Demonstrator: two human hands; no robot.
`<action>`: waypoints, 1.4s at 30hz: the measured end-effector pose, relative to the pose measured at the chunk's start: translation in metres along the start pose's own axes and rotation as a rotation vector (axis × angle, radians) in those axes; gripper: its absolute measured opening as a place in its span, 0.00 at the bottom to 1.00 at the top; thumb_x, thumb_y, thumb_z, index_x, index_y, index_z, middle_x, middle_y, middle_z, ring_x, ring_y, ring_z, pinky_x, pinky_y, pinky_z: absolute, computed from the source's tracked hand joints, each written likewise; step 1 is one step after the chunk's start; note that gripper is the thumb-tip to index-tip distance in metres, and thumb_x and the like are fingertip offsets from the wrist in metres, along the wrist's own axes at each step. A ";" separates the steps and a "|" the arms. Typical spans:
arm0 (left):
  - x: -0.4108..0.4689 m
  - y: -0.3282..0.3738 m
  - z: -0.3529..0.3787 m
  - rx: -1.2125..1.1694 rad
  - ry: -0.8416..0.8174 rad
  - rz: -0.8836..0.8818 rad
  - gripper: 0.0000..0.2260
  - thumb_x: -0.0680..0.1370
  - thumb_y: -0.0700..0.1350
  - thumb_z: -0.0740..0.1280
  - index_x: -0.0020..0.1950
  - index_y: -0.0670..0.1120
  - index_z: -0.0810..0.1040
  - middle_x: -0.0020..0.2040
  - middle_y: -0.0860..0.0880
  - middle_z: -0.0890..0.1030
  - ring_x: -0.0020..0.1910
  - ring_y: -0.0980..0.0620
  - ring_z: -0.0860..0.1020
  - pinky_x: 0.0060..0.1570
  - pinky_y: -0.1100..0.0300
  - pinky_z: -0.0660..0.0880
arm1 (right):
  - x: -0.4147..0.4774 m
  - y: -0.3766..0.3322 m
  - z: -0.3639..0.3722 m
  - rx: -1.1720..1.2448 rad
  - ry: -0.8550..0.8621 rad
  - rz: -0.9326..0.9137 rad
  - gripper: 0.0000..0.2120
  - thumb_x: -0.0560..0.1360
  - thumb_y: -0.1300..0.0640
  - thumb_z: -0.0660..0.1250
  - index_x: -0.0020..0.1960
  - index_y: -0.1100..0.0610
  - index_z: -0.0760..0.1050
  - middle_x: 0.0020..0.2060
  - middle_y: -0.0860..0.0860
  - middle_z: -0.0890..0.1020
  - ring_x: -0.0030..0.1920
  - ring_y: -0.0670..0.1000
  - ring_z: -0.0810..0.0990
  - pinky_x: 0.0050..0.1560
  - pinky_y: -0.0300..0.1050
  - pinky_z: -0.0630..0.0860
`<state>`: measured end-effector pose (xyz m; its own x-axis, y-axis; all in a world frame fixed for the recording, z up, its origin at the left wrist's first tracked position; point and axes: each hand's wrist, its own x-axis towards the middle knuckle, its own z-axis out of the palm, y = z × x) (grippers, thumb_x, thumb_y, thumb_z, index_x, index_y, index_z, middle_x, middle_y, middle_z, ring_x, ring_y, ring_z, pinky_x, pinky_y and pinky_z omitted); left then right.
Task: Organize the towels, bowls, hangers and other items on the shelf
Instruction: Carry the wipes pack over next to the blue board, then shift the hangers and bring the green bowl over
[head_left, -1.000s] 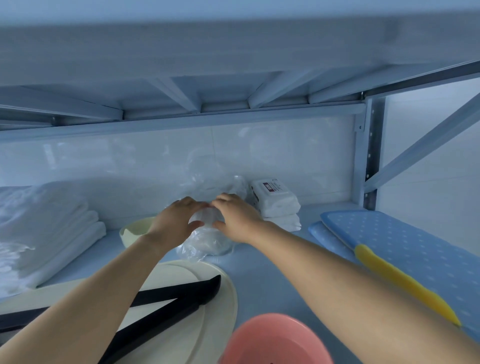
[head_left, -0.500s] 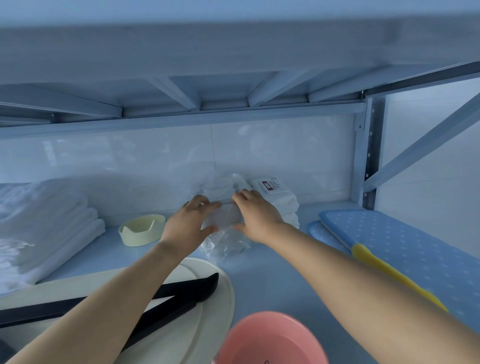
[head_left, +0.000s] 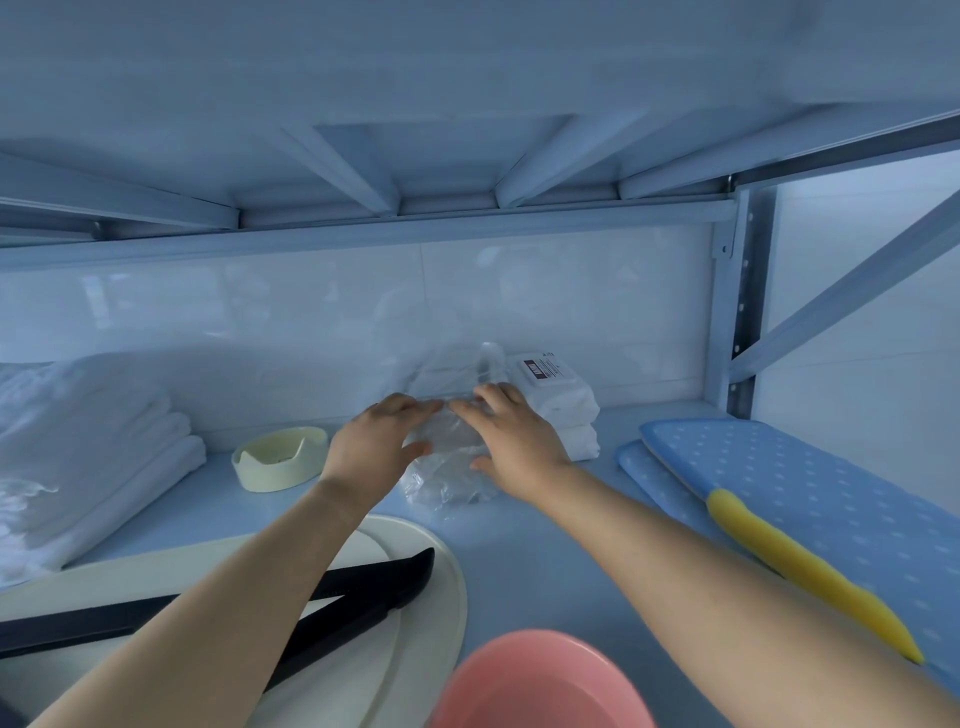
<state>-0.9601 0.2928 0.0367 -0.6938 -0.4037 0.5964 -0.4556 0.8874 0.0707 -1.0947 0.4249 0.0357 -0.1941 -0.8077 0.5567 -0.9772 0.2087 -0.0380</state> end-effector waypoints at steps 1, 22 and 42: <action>0.001 0.002 0.001 0.008 0.003 0.002 0.21 0.75 0.51 0.68 0.68 0.60 0.69 0.60 0.57 0.74 0.52 0.52 0.76 0.41 0.63 0.68 | 0.001 0.002 0.001 0.003 0.002 0.003 0.33 0.70 0.58 0.72 0.70 0.49 0.62 0.64 0.51 0.64 0.66 0.53 0.60 0.50 0.51 0.77; 0.007 0.017 0.008 0.084 -0.060 0.026 0.27 0.76 0.54 0.65 0.73 0.59 0.59 0.67 0.55 0.68 0.65 0.52 0.69 0.54 0.56 0.72 | 0.005 0.016 -0.003 0.005 -0.050 0.039 0.31 0.69 0.62 0.72 0.68 0.54 0.64 0.64 0.52 0.65 0.68 0.52 0.61 0.51 0.51 0.76; -0.105 0.049 -0.060 -0.407 -0.205 0.251 0.13 0.73 0.47 0.69 0.57 0.57 0.78 0.56 0.59 0.77 0.56 0.61 0.74 0.57 0.69 0.68 | -0.114 -0.047 -0.066 0.665 -0.037 0.178 0.10 0.73 0.53 0.68 0.53 0.42 0.78 0.47 0.35 0.80 0.51 0.34 0.77 0.51 0.35 0.75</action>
<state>-0.8757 0.3924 0.0257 -0.8676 -0.1660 0.4687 -0.0351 0.9607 0.2752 -1.0206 0.5436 0.0289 -0.3478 -0.8135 0.4662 -0.7727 -0.0330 -0.6340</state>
